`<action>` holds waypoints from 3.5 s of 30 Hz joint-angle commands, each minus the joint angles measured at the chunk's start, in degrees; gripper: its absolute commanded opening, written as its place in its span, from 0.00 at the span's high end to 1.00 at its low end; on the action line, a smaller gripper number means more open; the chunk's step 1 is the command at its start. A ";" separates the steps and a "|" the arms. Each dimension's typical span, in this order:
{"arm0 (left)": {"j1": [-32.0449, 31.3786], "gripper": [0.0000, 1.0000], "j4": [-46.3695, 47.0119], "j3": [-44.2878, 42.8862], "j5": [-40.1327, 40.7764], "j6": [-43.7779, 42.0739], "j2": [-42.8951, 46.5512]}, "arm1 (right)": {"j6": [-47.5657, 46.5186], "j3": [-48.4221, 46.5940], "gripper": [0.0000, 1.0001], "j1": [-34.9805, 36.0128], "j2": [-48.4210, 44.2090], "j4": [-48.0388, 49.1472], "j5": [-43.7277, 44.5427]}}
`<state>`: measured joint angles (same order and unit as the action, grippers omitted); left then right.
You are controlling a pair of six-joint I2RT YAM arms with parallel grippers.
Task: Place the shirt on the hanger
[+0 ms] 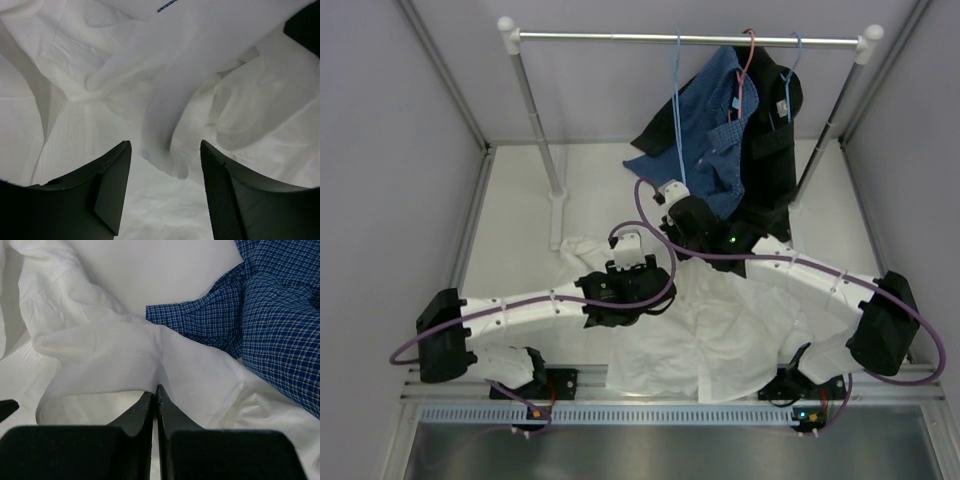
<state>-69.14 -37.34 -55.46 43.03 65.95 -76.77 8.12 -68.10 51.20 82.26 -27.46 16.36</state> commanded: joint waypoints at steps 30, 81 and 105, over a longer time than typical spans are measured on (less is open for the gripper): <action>1.99 0.67 -6.34 -5.54 4.44 4.89 -11.21 | 4.45 2.62 1.00 0.83 -1.14 8.39 1.31; 23.35 1.00 3.68 5.37 -41.62 -38.88 16.39 | -18.75 -47.74 0.43 -20.96 8.97 -14.37 -13.81; 23.35 1.00 4.12 6.07 -42.67 -38.71 18.76 | -15.41 -43.27 0.75 -21.40 11.43 -14.28 -16.54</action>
<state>-45.91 -35.99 -49.65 1.02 27.70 -59.72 -8.27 -111.98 30.61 94.89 -41.85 -0.14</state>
